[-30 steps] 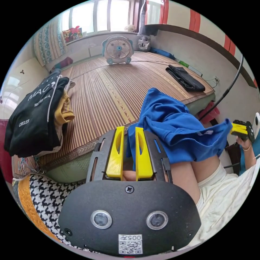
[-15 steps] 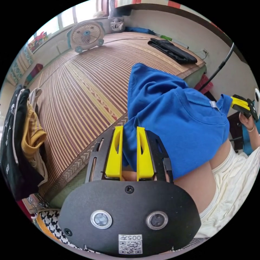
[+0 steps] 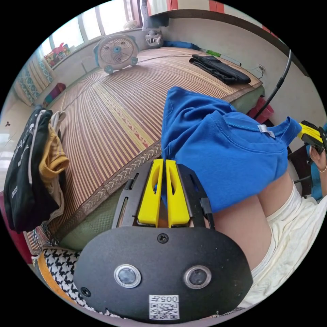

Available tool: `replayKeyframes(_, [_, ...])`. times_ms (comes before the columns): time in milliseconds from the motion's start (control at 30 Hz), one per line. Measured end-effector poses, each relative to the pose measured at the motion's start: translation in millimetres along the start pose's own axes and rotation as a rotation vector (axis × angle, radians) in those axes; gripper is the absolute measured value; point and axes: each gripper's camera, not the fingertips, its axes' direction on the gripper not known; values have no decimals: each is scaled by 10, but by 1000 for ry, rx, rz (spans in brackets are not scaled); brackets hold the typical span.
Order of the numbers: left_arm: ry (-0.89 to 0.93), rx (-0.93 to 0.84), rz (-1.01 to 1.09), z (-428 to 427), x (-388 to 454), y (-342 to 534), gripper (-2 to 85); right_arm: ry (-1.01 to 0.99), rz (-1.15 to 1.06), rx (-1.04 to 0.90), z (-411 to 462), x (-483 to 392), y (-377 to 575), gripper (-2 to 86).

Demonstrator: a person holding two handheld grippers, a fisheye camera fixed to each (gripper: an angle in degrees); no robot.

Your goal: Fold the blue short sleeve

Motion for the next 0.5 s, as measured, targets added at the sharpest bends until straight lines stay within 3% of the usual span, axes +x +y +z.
replayKeyframes(300, [-115,240,-102,-1312,183,776,7,166,151,96,-834,-236,138,-15])
replayKeyframes(500, [-126,592,-224,-2526,274,1368,6,326,132,318,-1865,-467,-101,-16])
